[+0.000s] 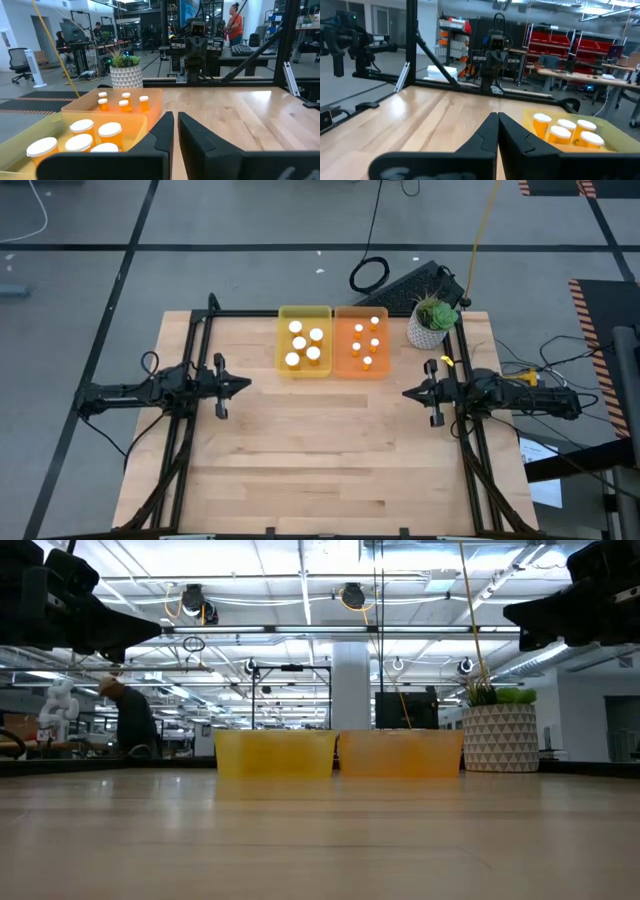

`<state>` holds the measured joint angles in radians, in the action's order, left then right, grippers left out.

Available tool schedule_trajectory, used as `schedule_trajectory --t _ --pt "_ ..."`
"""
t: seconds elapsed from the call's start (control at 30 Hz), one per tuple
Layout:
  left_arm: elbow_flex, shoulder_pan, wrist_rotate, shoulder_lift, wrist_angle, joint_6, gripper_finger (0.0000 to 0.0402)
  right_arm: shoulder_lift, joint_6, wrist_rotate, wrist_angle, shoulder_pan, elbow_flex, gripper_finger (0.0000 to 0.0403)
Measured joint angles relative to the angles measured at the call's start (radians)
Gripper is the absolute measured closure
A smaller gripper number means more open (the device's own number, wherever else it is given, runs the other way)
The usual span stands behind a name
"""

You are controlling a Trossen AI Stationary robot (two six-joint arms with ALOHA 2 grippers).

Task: Pick and place medicine bottles into bin by pill shape (circle, oval)
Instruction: Return to Home Position

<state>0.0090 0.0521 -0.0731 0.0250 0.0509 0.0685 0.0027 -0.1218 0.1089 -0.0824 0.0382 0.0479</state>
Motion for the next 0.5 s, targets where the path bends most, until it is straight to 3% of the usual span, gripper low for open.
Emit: schedule_trajectory --t 0.5 --pt "0.000 0.000 -0.006 0.001 0.004 -0.002 0.0369 0.012 0.083 -0.002 -0.010 -0.001 0.000 0.0403"
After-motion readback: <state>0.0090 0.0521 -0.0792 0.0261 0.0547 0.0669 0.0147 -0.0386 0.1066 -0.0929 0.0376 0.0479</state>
